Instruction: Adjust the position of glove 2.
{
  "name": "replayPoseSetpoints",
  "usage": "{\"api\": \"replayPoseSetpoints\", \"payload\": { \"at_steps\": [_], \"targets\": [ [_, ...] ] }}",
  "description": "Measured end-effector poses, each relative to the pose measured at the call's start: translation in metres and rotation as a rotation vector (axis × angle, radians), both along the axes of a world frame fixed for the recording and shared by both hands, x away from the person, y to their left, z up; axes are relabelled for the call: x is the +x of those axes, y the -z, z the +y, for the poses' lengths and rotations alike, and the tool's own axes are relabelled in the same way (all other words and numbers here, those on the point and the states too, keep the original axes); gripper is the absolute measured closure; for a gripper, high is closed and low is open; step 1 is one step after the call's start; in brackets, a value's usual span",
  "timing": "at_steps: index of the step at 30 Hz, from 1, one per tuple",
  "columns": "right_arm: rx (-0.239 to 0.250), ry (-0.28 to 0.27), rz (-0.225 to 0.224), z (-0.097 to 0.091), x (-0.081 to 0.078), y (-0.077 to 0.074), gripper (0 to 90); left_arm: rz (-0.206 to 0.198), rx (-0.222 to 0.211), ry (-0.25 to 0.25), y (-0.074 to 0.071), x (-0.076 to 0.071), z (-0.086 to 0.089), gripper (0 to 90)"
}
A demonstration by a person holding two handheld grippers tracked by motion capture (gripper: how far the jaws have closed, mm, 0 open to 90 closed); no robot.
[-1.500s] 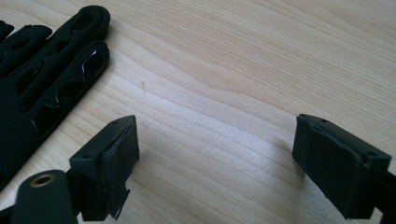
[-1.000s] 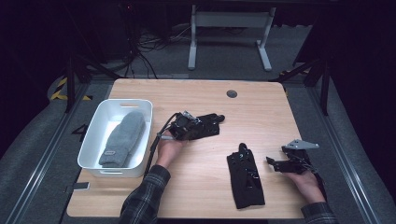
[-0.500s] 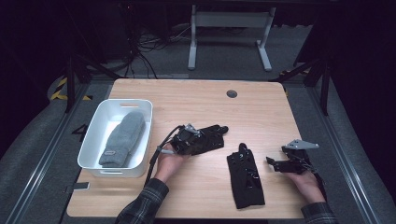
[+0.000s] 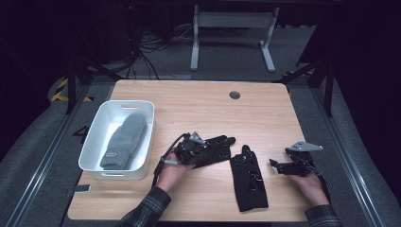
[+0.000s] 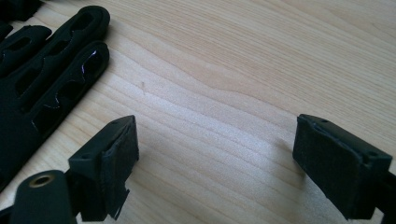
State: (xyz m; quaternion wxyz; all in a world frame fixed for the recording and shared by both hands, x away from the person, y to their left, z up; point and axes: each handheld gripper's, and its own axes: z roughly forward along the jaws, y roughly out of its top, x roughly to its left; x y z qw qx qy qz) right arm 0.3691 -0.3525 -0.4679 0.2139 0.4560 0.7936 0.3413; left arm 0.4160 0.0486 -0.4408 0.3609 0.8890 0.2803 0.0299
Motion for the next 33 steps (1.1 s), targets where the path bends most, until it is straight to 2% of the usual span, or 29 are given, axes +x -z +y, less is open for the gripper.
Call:
{"api": "replayPoseSetpoints", "payload": {
  "at_steps": [4, 7, 9, 11, 13, 19, 22, 29, 33],
  "targets": [
    [0.0, 0.0, 0.0, 0.0, 0.0, 0.0, 14.8, -0.032, 0.004, -0.055, -0.009, 0.012, 0.009, 89.7],
    [0.0, 0.001, 0.0, 0.0, 0.0, 0.0, 14.8, -0.039, 0.024, -0.096, -0.007, 0.026, 0.013, 89.8],
    [0.0, 0.001, 0.0, 0.0, 0.0, 0.0, 14.8, -0.02, 0.017, -0.115, -0.002, 0.035, 0.015, 89.8],
    [0.002, 0.0, 0.001, 0.0, 0.0, 0.0, 14.8, -0.01, 0.044, -0.117, 0.003, 0.039, 0.015, 89.8],
    [0.002, 0.0, 0.001, 0.0, 0.0, 0.0, 14.8, 0.016, 0.051, -0.111, 0.009, 0.041, 0.015, 89.8],
    [0.002, 0.0, 0.001, 0.0, 0.0, 0.0, 14.8, 0.021, 0.068, -0.096, 0.01, 0.03, 0.017, 89.8],
    [0.002, 0.0, 0.0, 0.0, 0.0, 0.0, 14.8, 0.04, 0.053, -0.083, 0.011, 0.02, 0.02, 89.7],
    [0.002, 0.0, 0.0, 0.0, 0.0, 0.0, 14.8, 0.04, 0.093, -0.025, 0.009, -0.006, 0.024, 89.8],
    [0.002, 0.0, 0.0, 0.0, 0.0, 0.0, 14.8, 0.059, 0.066, -0.003, 0.011, -0.021, 0.029, 89.8]
  ]
}}
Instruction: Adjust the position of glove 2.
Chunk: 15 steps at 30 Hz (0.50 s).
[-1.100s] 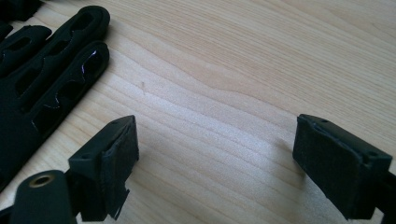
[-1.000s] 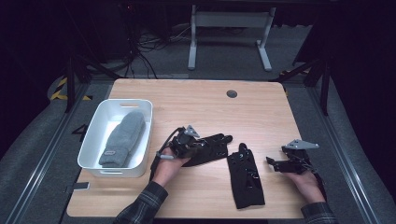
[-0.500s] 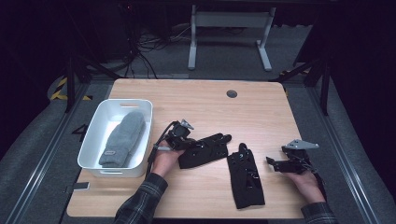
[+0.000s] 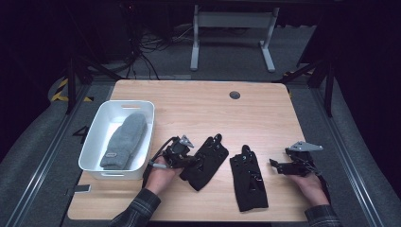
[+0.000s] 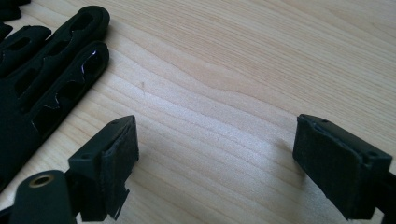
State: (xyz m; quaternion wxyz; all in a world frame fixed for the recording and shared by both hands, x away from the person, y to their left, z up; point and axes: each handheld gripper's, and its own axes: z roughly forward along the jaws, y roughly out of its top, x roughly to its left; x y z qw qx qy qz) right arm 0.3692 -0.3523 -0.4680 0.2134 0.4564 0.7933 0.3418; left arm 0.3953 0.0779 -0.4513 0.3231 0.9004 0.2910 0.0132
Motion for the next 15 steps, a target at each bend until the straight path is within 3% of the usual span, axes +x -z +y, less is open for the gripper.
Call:
{"api": "replayPoseSetpoints", "payload": {
  "at_steps": [10, 15],
  "targets": [
    [0.0, 0.001, 0.0, 0.0, 0.0, 0.0, 14.7, 0.059, -0.059, 0.089, 0.004, -0.031, 0.004, 89.8],
    [0.0, 0.001, 0.0, 0.0, 0.0, 0.0, 14.7, 0.053, -0.061, 0.113, 0.005, -0.038, 0.003, 89.6]
  ]
}}
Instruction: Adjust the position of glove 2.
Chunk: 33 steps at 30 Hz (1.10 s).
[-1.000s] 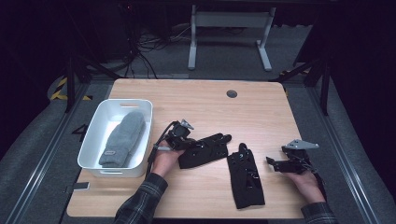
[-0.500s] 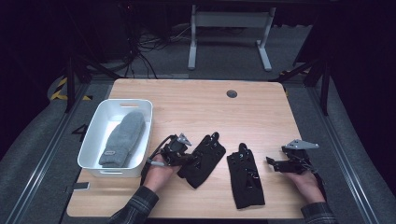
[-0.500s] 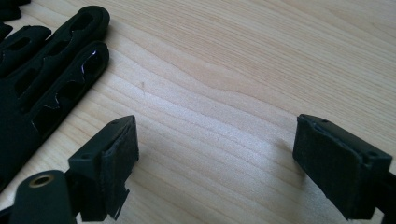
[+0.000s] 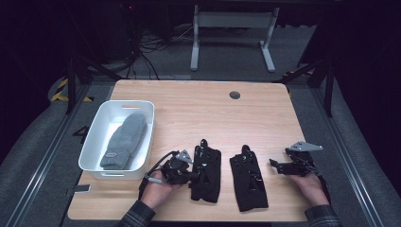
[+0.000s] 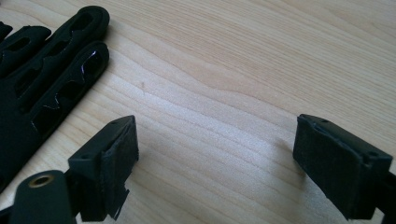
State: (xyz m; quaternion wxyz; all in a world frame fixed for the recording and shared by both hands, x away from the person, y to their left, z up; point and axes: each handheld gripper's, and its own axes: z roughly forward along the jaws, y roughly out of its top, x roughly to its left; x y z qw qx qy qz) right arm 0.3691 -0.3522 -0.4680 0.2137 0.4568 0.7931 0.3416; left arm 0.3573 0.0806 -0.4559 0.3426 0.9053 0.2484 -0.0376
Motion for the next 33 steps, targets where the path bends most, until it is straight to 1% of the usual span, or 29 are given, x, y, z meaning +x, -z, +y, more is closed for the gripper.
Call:
{"api": "replayPoseSetpoints", "payload": {
  "at_steps": [1, 3, 4, 5, 6, 7, 8, 9, 10, 12, 13, 14, 16, 17, 18, 19, 21, 24, 26, 28, 29, 30, 33],
  "targets": [
    [0.0, 0.0, 0.0, 0.0, 0.0, 0.0, 14.7, 0.004, -0.004, -0.003, 0.0, 0.001, 0.001, 89.6],
    [-0.003, 0.002, -0.001, 0.0, 0.0, 0.0, 14.9, -0.003, -0.011, -0.012, -0.001, 0.001, 0.002, 86.8],
    [0.0, 0.0, -0.002, 0.0, -0.001, 0.0, 17.3, -0.014, -0.017, -0.016, -0.003, 0.001, 0.002, 84.4],
    [0.002, 0.001, -0.003, 0.001, -0.001, -0.001, 21.7, -0.034, -0.026, -0.031, -0.004, 0.002, 0.003, 82.3],
    [0.001, -0.005, -0.001, 0.001, -0.002, -0.002, 29.0, -0.046, -0.026, -0.042, -0.005, 0.002, 0.004, 79.4],
    [0.001, -0.005, -0.001, 0.001, -0.002, -0.002, 29.0, -0.046, -0.026, -0.042, -0.005, 0.002, 0.004, 73.9],
    [0.011, -0.027, -0.003, 0.002, -0.004, -0.006, 42.7, -0.058, -0.034, -0.061, -0.005, 0.003, 0.007, 69.6],
    [0.011, -0.027, -0.003, 0.002, -0.004, -0.006, 42.7, -0.058, -0.034, -0.061, -0.005, 0.003, 0.007, 67.7],
    [0.036, -0.072, 0.008, 0.003, -0.008, -0.01, 59.2, -0.066, -0.036, -0.08, -0.006, 0.005, 0.009, 64.3],
    [0.053, -0.112, 0.019, 0.006, -0.012, -0.013, 73.0, -0.067, -0.039, -0.095, -0.006, 0.007, 0.012, 59.4],
    [0.053, -0.112, 0.019, 0.006, -0.012, -0.013, 73.0, -0.067, -0.039, -0.095, -0.006, 0.007, 0.012, 57.0],
    [0.081, -0.19, 0.044, 0.013, -0.019, -0.016, 84.3, -0.073, -0.038, -0.117, -0.005, 0.008, 0.014, 53.3],
    [0.091, -0.236, 0.054, 0.018, -0.024, -0.018, 88.9, -0.075, -0.037, -0.119, -0.005, 0.009, 0.014, 50.8],
    [0.091, -0.236, 0.054, 0.018, -0.024, -0.018, 88.9, -0.072, -0.036, -0.125, -0.004, 0.01, 0.015, 50.8],
    [0.109, -0.294, 0.065, 0.025, -0.03, -0.02, 90.0, -0.07, -0.034, -0.134, -0.003, 0.012, 0.016, 47.7],
    [0.109, -0.294, 0.065, 0.025, -0.03, -0.02, 90.0, -0.07, -0.034, -0.134, -0.003, 0.012, 0.016, 47.4],
    [0.128, -0.356, 0.076, 0.035, -0.035, -0.021, 90.0, -0.071, -0.033, -0.14, -0.002, 0.012, 0.016, 46.8],
    [0.112, -0.414, 0.099, 0.049, -0.038, -0.019, 90.0, -0.072, -0.025, -0.135, -0.001, 0.013, 0.015, 45.6],
    [0.099, -0.439, 0.115, 0.057, -0.038, -0.016, 90.0, -0.069, -0.023, -0.132, -0.001, 0.012, 0.014, 45.2],
    [0.056, -0.444, 0.133, 0.065, -0.037, -0.01, 90.0, -0.072, -0.023, -0.134, -0.001, 0.012, 0.014, 44.8],
    [0.07, -0.442, 0.127, 0.066, -0.036, -0.009, 90.0, -0.07, -0.023, -0.134, 0.0, 0.012, 0.014, 44.7],
    [0.073, -0.435, 0.129, 0.067, -0.035, -0.008, 90.0, -0.07, -0.023, -0.136, 0.0, 0.012, 0.014, 44.4],
    [0.07, -0.411, 0.114, 0.072, -0.032, -0.008, 90.0, -0.07, -0.019, -0.14, 0.0, 0.012, 0.014, 42.9]
  ]
}}
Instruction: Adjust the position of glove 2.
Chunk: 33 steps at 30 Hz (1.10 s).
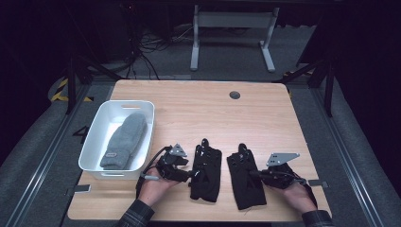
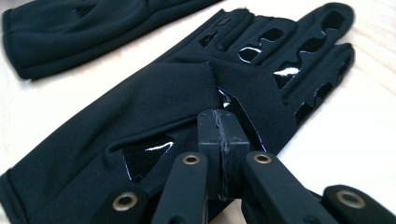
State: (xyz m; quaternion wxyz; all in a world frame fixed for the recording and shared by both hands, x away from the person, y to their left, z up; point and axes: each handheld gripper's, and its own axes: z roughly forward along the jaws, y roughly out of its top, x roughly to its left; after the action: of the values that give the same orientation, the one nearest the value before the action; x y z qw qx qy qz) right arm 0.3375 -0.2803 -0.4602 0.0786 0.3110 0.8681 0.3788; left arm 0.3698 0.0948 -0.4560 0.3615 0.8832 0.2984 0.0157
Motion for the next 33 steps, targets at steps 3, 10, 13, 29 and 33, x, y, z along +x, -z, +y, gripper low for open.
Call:
{"api": "replayPoseSetpoints", "payload": {
  "at_steps": [3, 10, 13, 29, 33],
  "targets": [
    [-0.004, 0.018, -0.012, 0.006, 0.004, 0.0, 90.0, 0.006, 0.003, 0.0, 0.0, 0.0, 0.0, 42.5],
    [-0.024, 0.03, -0.029, 0.015, 0.011, 0.0, 90.0, 0.002, 0.002, 0.0, 0.001, 0.001, -0.001, 42.5],
    [-0.029, 0.029, -0.031, 0.018, 0.012, -0.001, 90.0, -0.004, -0.003, -0.011, 0.0, 0.002, 0.0, 42.6],
    [-0.024, 0.085, -0.032, -0.012, 0.011, -0.004, 90.0, -0.018, 0.003, -0.046, 0.005, 0.013, -0.012, 58.6],
    [-0.034, 0.072, -0.022, -0.009, 0.012, -0.002, 90.0, -0.021, 0.005, -0.047, 0.006, 0.011, -0.015, 63.1]
  ]
}}
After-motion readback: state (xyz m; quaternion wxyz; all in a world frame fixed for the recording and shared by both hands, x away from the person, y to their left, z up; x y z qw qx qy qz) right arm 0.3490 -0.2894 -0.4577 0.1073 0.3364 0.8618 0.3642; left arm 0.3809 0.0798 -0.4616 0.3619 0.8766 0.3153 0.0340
